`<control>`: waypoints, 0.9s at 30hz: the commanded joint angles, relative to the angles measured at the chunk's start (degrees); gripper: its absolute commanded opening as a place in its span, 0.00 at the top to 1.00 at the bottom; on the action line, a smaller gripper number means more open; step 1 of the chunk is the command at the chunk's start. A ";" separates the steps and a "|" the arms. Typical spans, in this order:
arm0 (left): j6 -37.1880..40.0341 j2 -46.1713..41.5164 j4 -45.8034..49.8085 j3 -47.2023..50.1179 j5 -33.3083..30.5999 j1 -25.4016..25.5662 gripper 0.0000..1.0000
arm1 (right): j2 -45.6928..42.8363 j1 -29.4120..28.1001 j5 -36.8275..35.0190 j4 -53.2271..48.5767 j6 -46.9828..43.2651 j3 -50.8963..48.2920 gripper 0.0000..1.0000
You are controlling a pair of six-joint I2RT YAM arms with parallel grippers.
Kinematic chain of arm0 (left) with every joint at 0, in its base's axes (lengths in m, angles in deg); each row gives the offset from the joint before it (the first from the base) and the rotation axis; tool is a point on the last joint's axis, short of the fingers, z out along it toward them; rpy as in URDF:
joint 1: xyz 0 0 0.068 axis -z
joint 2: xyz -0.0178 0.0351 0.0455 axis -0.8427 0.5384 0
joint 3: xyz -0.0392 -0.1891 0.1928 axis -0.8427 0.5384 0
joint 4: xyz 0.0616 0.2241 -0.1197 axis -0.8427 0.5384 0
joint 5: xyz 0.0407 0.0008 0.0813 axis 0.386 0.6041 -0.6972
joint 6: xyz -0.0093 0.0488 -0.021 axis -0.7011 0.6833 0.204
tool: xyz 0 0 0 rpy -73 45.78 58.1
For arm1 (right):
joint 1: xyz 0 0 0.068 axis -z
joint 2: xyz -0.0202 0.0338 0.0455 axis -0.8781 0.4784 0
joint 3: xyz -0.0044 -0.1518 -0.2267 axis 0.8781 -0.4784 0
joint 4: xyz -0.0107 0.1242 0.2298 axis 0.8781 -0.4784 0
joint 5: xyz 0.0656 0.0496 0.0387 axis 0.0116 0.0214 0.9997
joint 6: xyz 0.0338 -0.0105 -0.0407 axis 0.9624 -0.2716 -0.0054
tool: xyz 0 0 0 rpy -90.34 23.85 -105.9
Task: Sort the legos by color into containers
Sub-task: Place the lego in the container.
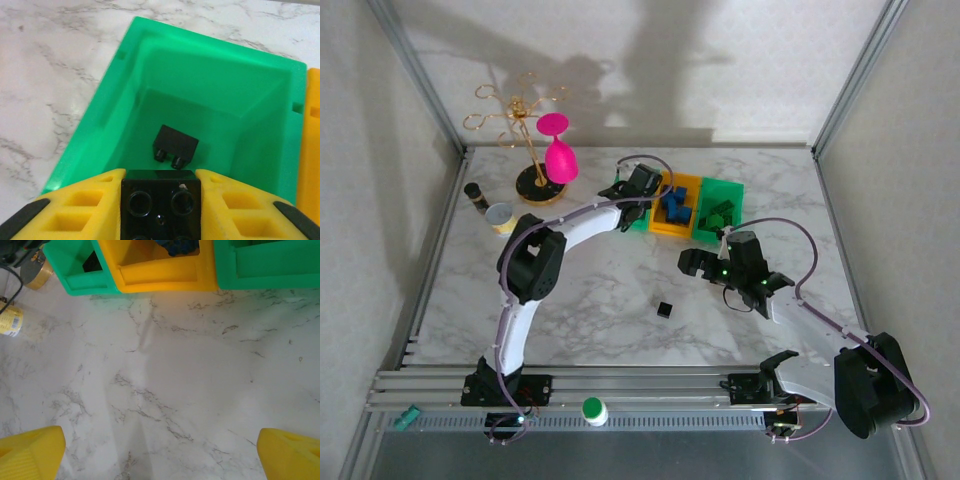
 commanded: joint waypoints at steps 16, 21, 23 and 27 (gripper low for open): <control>3.44 1.39 3.10 -5.77 -1.14 -0.31 0.54 | -0.92 -0.52 0.06 -2.02 -1.42 3.47 0.01; 1.00 -8.17 2.02 1.13 -1.36 0.22 0.53 | -2.98 -0.52 0.38 -3.95 -1.25 2.95 0.01; -0.55 -11.78 3.31 3.85 0.22 0.78 0.52 | -4.14 -0.53 -0.80 -5.63 -0.74 2.45 0.01; -3.09 -20.58 5.37 12.33 1.50 4.64 0.52 | -6.68 -0.58 -2.54 -9.36 -0.04 1.42 0.01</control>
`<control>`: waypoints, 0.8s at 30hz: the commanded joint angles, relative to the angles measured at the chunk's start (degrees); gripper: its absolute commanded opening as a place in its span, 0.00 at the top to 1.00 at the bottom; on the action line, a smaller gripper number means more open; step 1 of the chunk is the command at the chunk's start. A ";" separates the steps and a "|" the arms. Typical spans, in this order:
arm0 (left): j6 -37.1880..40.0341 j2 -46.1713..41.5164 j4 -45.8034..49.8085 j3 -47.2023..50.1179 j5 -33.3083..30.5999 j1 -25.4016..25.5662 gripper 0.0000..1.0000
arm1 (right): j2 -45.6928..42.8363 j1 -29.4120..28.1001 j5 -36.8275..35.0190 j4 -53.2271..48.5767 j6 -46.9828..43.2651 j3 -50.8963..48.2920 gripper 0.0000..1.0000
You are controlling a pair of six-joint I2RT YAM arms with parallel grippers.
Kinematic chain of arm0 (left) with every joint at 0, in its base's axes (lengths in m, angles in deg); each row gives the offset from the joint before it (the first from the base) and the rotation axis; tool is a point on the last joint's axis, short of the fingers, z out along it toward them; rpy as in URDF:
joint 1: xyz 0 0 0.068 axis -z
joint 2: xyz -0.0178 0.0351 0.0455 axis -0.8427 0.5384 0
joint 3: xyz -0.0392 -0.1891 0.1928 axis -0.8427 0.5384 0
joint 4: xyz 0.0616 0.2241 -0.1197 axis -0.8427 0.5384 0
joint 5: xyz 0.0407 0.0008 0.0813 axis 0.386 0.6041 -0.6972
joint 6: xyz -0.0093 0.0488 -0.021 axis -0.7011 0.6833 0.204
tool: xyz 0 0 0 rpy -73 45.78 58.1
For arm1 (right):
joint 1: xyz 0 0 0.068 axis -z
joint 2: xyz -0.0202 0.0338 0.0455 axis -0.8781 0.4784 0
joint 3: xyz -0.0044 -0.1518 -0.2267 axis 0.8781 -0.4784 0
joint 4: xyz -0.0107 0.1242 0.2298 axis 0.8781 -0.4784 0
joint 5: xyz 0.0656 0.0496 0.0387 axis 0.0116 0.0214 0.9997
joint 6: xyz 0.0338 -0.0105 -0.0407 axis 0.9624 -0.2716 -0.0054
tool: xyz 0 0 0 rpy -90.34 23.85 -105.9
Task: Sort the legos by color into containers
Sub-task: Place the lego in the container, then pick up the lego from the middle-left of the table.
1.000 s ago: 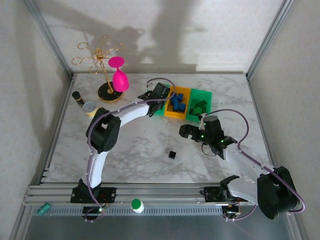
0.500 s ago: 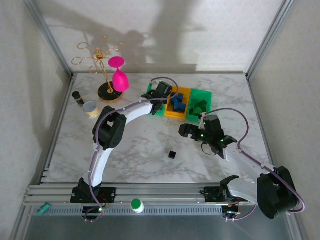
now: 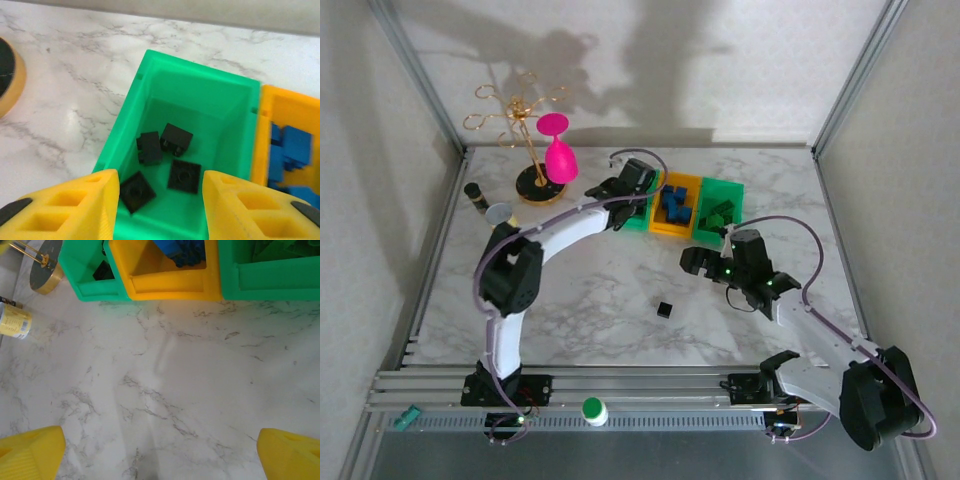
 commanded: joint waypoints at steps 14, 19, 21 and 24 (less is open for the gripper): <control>-17.56 -17.66 14.32 24.20 3.28 27.06 0.43 | -14.22 0.13 -5.30 -22.48 8.83 -3.24 0.01; -17.52 -11.19 13.95 21.51 6.01 31.14 0.37 | -17.64 0.16 -5.61 -23.76 10.96 -4.59 0.01; -18.25 -8.77 14.24 20.45 6.55 31.56 0.36 | -18.18 0.15 -5.58 -23.48 11.39 -4.73 0.01; -18.82 -5.25 14.16 18.99 7.17 31.76 0.35 | -18.07 0.18 -5.15 -22.65 11.34 -4.83 0.01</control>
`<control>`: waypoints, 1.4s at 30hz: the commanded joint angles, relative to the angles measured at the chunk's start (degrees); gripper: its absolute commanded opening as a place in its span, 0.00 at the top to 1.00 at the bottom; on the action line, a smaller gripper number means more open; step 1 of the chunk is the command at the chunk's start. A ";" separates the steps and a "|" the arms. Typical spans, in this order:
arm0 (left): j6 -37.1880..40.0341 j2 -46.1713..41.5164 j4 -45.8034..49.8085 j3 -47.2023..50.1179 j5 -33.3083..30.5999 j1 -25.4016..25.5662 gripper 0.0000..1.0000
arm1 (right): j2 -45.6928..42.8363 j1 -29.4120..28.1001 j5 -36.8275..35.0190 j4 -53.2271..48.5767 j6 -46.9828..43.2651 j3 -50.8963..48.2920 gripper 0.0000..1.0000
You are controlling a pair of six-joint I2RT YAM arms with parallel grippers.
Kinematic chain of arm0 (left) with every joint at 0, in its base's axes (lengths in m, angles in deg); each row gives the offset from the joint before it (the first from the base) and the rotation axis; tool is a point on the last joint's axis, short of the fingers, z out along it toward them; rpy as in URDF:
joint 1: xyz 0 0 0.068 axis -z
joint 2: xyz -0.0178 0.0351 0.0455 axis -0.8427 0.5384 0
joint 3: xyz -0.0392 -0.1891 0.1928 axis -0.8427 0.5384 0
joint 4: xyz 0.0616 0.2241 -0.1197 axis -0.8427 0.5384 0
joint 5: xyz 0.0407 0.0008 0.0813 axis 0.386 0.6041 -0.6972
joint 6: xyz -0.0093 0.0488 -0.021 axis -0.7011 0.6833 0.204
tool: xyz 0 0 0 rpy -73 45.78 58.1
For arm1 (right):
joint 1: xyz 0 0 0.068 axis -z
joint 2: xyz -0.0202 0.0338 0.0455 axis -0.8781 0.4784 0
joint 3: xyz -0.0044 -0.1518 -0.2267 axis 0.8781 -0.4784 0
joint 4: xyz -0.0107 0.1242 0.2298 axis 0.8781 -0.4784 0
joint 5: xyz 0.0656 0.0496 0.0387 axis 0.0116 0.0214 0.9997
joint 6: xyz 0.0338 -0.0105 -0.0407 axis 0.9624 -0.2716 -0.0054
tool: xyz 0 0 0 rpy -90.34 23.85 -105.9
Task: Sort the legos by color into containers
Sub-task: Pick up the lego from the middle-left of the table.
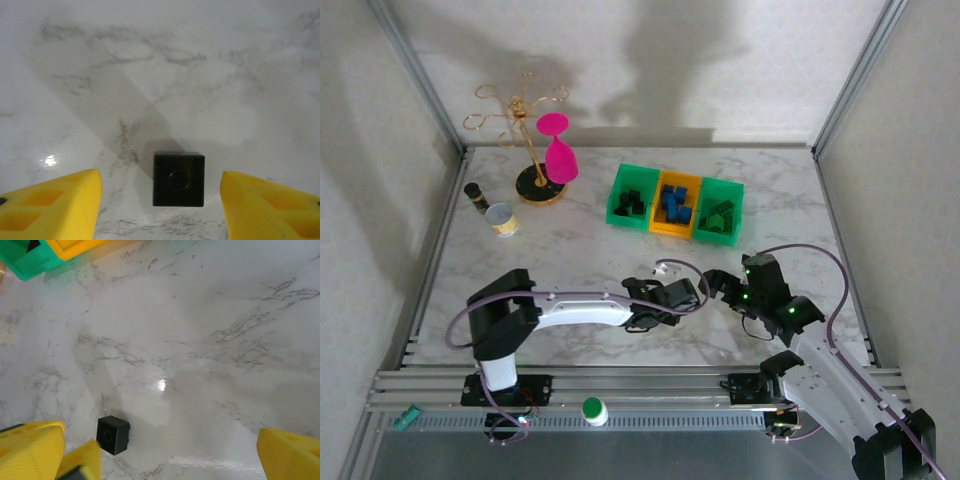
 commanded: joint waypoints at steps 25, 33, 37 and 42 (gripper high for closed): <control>-0.88 6.31 2.66 -3.93 -1.15 0.04 0.62 | 1.85 0.06 -0.51 1.66 -0.17 -0.37 0.01; 0.31 0.25 3.29 -3.27 -2.74 -2.23 0.64 | 1.71 0.05 3.47 6.76 -1.88 1.23 0.01; 2.70 -3.93 4.06 -3.44 -4.34 -6.10 0.65 | 3.28 0.07 6.16 10.35 -3.46 1.32 0.01; 7.37 -7.59 3.30 -5.64 -5.74 -14.11 0.65 | 6.26 0.11 6.57 15.29 -4.50 2.15 0.01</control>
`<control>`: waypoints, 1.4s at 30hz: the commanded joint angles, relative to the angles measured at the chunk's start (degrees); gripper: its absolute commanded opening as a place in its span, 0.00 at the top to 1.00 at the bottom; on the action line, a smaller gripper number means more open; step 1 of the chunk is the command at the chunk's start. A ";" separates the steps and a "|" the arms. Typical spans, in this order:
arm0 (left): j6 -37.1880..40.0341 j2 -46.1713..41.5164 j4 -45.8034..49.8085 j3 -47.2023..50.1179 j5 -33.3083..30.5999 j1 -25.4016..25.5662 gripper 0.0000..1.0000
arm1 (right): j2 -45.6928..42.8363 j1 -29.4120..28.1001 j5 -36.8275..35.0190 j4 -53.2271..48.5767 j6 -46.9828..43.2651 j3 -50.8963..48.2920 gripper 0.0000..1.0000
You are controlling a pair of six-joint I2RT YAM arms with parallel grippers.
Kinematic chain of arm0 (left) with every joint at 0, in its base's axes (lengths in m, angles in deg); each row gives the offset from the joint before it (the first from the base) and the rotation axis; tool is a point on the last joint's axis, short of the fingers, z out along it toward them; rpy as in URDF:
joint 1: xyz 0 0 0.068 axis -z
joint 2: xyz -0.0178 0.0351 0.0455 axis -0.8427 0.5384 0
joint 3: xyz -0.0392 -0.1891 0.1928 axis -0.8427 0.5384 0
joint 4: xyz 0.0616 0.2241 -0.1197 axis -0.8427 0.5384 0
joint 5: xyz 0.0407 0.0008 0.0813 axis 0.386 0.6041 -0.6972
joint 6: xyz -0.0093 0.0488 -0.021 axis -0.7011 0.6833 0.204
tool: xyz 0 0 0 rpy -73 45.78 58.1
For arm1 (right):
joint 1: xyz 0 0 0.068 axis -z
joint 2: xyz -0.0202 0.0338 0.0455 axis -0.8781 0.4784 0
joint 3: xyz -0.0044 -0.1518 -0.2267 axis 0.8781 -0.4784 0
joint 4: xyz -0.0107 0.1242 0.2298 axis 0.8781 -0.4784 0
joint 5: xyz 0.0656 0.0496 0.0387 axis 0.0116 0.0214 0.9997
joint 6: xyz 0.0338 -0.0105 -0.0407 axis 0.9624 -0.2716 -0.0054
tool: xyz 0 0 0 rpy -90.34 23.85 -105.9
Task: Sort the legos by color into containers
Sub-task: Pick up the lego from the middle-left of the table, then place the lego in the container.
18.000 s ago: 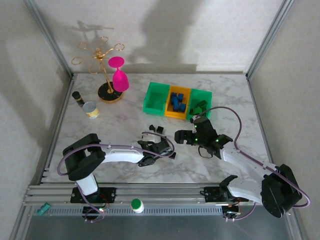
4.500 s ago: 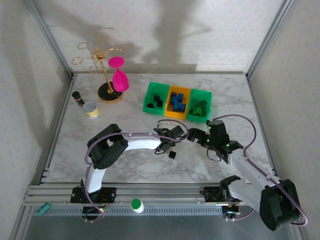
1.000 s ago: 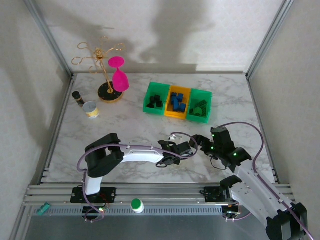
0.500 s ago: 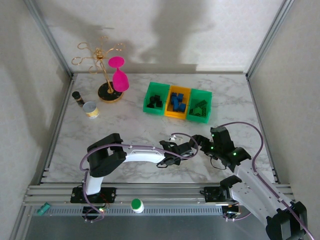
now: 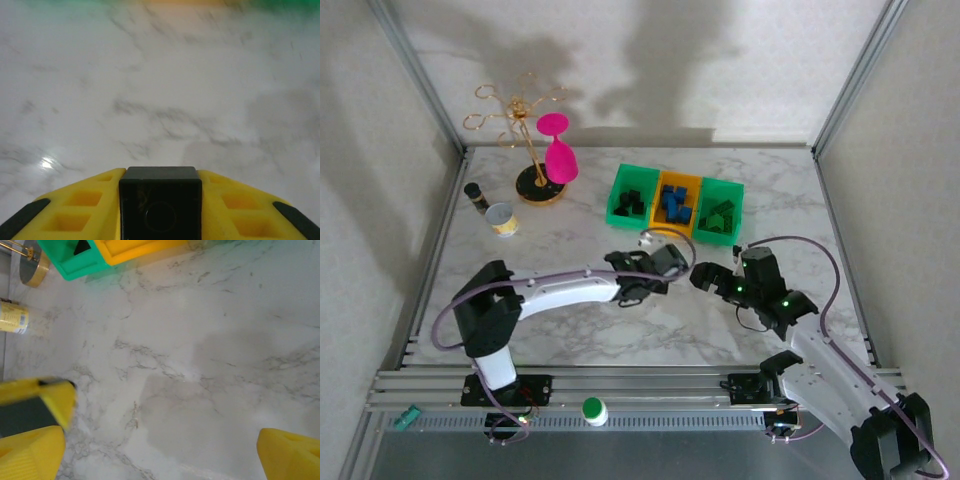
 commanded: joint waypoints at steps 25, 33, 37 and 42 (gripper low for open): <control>12.59 33.68 -3.80 -41.30 -0.86 -25.39 0.63 | 11.03 0.12 -0.89 10.02 -5.04 5.38 0.01; 12.92 33.14 -2.96 -42.61 2.59 -25.39 0.53 | 11.48 0.53 -10.63 5.45 -3.51 8.01 0.01; 13.25 29.06 -1.58 -42.14 3.22 -25.33 0.48 | 11.22 1.42 -15.67 5.85 -3.65 9.30 0.01; 11.97 12.69 -6.67 -28.60 4.26 -25.00 0.37 | 11.34 4.64 -32.29 6.58 -6.23 11.28 0.01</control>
